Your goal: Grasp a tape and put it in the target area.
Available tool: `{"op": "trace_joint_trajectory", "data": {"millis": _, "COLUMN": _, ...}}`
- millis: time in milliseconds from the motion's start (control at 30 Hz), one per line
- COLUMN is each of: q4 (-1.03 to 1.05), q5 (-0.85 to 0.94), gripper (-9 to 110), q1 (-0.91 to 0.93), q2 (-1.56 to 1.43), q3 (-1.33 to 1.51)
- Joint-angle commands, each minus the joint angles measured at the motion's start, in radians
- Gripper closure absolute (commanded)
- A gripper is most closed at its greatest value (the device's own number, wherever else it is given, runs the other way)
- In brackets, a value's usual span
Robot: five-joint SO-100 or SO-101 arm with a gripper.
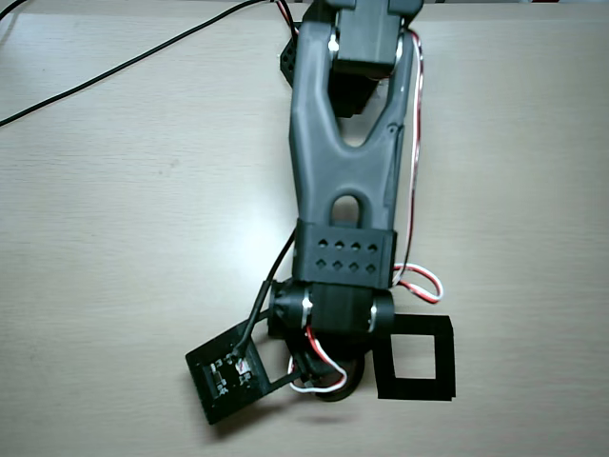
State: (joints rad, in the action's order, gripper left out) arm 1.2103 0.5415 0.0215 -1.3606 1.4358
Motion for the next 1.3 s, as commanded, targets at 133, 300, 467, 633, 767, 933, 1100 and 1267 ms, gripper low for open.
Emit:
{"op": "trace_joint_trajectory", "data": {"millis": 133, "q4": -0.008, "q5": 0.012, "gripper": 88, "q1": -0.002, "q2": 0.044, "q3": -0.089}}
{"op": "trace_joint_trajectory", "data": {"millis": 300, "q4": -0.002, "q5": 0.009, "gripper": 91, "q1": -0.003, "q2": 0.104, "q3": -0.146}}
{"op": "trace_joint_trajectory", "data": {"millis": 467, "q4": -0.002, "q5": 0.011, "gripper": 93, "q1": -0.011, "q2": 0.146, "q3": -0.170}}
{"op": "trace_joint_trajectory", "data": {"millis": 633, "q4": -0.015, "q5": 0.002, "gripper": 93, "q1": -0.014, "q2": 0.176, "q3": -0.170}}
{"op": "trace_joint_trajectory", "data": {"millis": 767, "q4": -0.026, "q5": 0.011, "gripper": 96, "q1": -0.017, "q2": 0.192, "q3": -0.178}}
{"op": "trace_joint_trajectory", "data": {"millis": 933, "q4": -0.021, "q5": 0.009, "gripper": 101, "q1": -0.020, "q2": 0.198, "q3": -0.202}}
{"op": "trace_joint_trajectory", "data": {"millis": 1100, "q4": 0.026, "q5": 0.018, "gripper": 101, "q1": -0.029, "q2": 0.161, "q3": -0.218}}
{"op": "trace_joint_trajectory", "data": {"millis": 1267, "q4": 0.089, "q5": 0.043, "gripper": 101, "q1": -0.089, "q2": 0.069, "q3": -0.215}}
